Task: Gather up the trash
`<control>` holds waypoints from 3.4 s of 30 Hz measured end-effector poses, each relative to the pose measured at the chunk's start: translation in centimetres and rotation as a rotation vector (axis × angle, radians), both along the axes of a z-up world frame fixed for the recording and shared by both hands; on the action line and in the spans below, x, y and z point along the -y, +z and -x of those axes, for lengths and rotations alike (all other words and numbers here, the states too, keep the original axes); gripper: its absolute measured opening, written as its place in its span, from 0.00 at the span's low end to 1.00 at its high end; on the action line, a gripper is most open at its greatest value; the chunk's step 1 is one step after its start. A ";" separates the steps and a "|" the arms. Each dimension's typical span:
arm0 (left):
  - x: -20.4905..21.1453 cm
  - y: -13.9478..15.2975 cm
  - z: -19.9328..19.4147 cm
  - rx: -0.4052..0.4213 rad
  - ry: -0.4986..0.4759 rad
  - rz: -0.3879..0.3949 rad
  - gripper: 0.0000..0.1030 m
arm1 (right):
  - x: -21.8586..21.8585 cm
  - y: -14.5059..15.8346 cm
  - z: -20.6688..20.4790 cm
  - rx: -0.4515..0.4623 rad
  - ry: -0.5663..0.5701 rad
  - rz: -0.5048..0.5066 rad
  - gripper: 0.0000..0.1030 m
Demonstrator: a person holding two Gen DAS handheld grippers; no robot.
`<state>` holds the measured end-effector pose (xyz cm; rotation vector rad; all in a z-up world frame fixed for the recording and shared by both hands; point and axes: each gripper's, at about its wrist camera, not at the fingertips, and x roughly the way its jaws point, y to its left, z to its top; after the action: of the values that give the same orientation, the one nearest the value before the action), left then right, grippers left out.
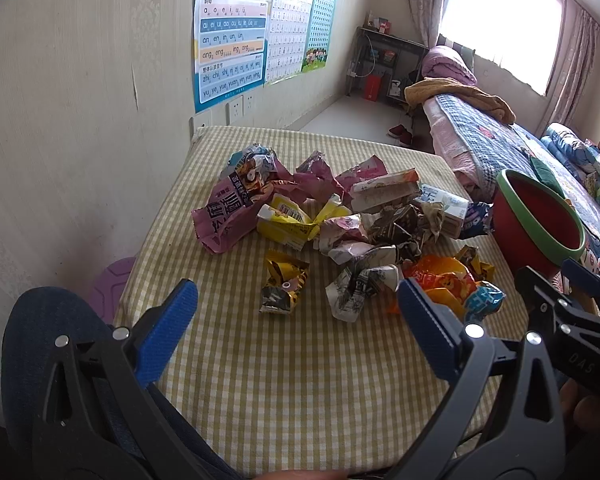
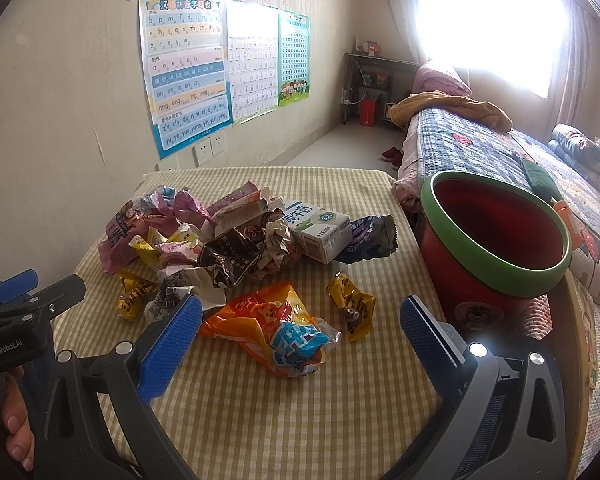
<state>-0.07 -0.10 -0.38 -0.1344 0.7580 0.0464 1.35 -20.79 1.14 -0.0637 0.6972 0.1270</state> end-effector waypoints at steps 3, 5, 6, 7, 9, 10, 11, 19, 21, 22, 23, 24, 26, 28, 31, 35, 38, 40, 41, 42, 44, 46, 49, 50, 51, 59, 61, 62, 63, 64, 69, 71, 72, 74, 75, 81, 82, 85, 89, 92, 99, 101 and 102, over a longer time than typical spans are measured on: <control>0.0 -0.1 0.1 -0.003 0.003 0.005 0.95 | 0.0 0.0 0.0 -0.001 -0.001 0.001 0.93; 0.1 -0.1 0.2 -0.005 0.002 0.005 0.95 | 0.0 0.0 0.0 -0.002 -0.001 0.001 0.93; 0.0 -0.2 0.0 -0.006 0.002 0.006 0.95 | 0.0 0.0 0.0 -0.002 -0.001 0.001 0.93; -0.1 -0.2 0.0 -0.007 0.001 0.007 0.95 | 0.0 0.0 0.0 -0.002 0.000 0.001 0.93; -0.1 -0.2 0.0 -0.008 0.002 0.008 0.95 | 0.0 0.0 0.0 -0.002 0.000 0.001 0.93; -0.1 -0.1 -0.1 -0.008 0.003 0.008 0.95 | 0.0 0.0 0.0 -0.002 0.000 0.001 0.93; -0.1 -0.1 0.0 -0.007 0.003 0.009 0.95 | 0.0 0.0 0.0 -0.002 -0.001 0.001 0.93; -0.2 -0.1 -0.1 -0.009 0.002 0.009 0.95 | -0.1 -0.2 0.0 -0.007 0.002 0.002 0.93; -0.2 -0.1 -0.1 -0.008 0.002 0.009 0.95 | -0.2 -0.2 0.0 -0.007 0.003 0.003 0.93; -0.2 -0.1 -0.1 -0.008 0.002 0.009 0.95 | -0.2 -0.2 -0.1 -0.008 0.004 0.003 0.93; -0.2 -0.1 -0.1 -0.008 0.002 0.009 0.95 | -0.2 -0.2 -0.1 -0.008 0.003 0.003 0.93; -0.2 -0.1 -0.1 -0.009 0.002 0.009 0.95 | -0.2 -0.2 0.0 -0.008 0.003 0.003 0.93; -0.2 -0.1 -0.1 -0.011 0.002 0.009 0.95 | -0.2 -0.2 0.0 -0.009 0.003 0.003 0.93; -0.1 -0.1 -0.1 -0.013 0.002 0.011 0.95 | -0.2 -0.2 -0.1 -0.009 0.003 0.003 0.93; -0.1 -0.1 0.0 -0.018 0.002 0.015 0.95 | -0.2 -0.2 -0.1 -0.011 0.003 0.003 0.93; -0.3 -0.2 -0.2 -0.023 0.001 0.018 0.95 | -0.3 -0.3 -0.2 -0.015 0.008 0.002 0.93; -0.5 -0.4 -0.4 -0.030 -0.002 0.023 0.95 | -0.2 -0.4 -0.3 -0.022 0.006 -0.005 0.93; -0.5 -0.6 -0.6 -0.045 -0.005 0.032 0.95 | 0.0 -0.6 -0.5 -0.040 0.001 -0.011 0.93; -0.5 -0.8 -0.7 -0.053 -0.006 0.036 0.95 | 0.1 -0.7 -0.7 -0.049 -0.002 -0.015 0.93; -0.6 -0.8 -0.8 -0.060 -0.005 0.042 0.95 | 0.2 -0.8 -0.8 -0.061 -0.005 -0.023 0.93; -0.8 -1.0 -0.9 -0.073 -0.004 0.055 0.95 | 0.6 -1.0 -1.2 -0.083 -0.013 -0.036 0.93; -1.2 -1.2 -1.0 -0.091 0.005 0.072 0.95 | 1.0 -1.1 -1.4 -0.102 -0.020 -0.052 0.93; -2.0 -1.9 -1.6 -0.142 0.019 0.122 0.95 | 1.2 -1.3 -1.8 -0.133 -0.020 -0.068 0.93; -2.4 -2.1 -1.8 -0.162 0.025 0.141 0.95 | 1.3 -1.5 -1.9 -0.145 -0.017 -0.073 0.93; -2.7 -2.4 -2.0 -0.178 0.030 0.163 0.95 | 1.3 -1.6 -2.0 -0.159 -0.015 -0.075 0.93; -3.3 -3.4 -3.2 -0.253 0.032 0.174 0.95 | 0.5 -2.9 -4.0 -0.248 0.036 -0.041 0.93; -3.2 -3.8 -3.9 -0.274 0.028 0.162 0.95 | 0.0 -3.4 -4.5 -0.270 0.057 -0.015 0.93; -3.2 -4.1 -4.3 -0.287 0.027 0.160 0.95 | -0.2 -3.7 -4.8 -0.283 0.067 -0.009 0.93; -3.3 -4.4 -4.7 -0.298 0.027 0.157 0.95 | -0.3 -4.0 -5.1 -0.297 0.074 -0.003 0.93; -3.4 -4.6 -5.1 -0.305 0.030 0.151 0.95 | -0.4 -4.2 -5.4 -0.310 0.079 0.001 0.93; -3.3 -6.0 -7.0 -0.345 0.030 0.102 0.91 | -0.3 -5.2 -6.7 -0.348 0.085 0.001 0.93; -3.3 -6.5 -7.7 -0.360 0.028 0.091 0.86 | -0.3 -5.7 -7.0 -0.361 0.090 -0.001 0.88; -3.4 -6.8 -8.0 -0.362 0.030 0.089 0.83 | -0.4 -5.8 -7.2 -0.366 0.095 0.001 0.87; -3.5 -7.1 -8.5 -0.366 0.035 0.075 0.77 | -0.7 -6.1 -7.3 -0.371 0.107 0.007 0.85; -3.6 -7.3 -8.8 -0.368 0.034 0.070 0.74 | -0.9 -6.4 -7.4 -0.375 0.110 0.013 0.84; -3.8 -8.8 -9.6 -0.409 0.008 0.089 0.45 | -1.0 -7.4 -7.8 -0.402 0.110 0.018 0.72; -3.9 -8.9 -9.6 -0.413 0.008 0.090 0.41 | -1.0 -7.5 -7.8 -0.403 0.110 0.017 0.66; -3.9 -8.9 -9.4 -0.402 -0.013 0.095 0.26 | -1.0 -7.9 -7.9 -0.417 0.119 0.000 0.54; -3.6 -8.4 -8.9 -0.376 -0.047 0.092 0.07 | -0.9 -7.5 -7.6 -0.403 0.120 -0.015 0.47; -3.3 -8.0 -8.5 -0.362 -0.069 0.080 0.04 | -0.7 -7.0 -7.4 -0.388 0.120 -0.023 0.45; -2.2 -6.0 -6.9 -0.314 -0.096 0.084 0.03 | -0.4 -5.0 -6.4 -0.337 0.120 -0.051 0.44; -2.4 -5.3 -6.4 -0.302 -0.093 0.109 0.03 | -0.2 -4.4 -5.9 -0.322 0.118 -0.063 0.44; -2.5 -4.9 -6.1 -0.294 -0.091 0.119 0.03 | 0.0 -3.9 -5.7 -0.314 0.116 -0.070 0.44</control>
<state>5.98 2.41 -5.25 -0.2094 1.0601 -0.0673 7.02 -20.75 -2.81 -0.0166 1.0019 0.2769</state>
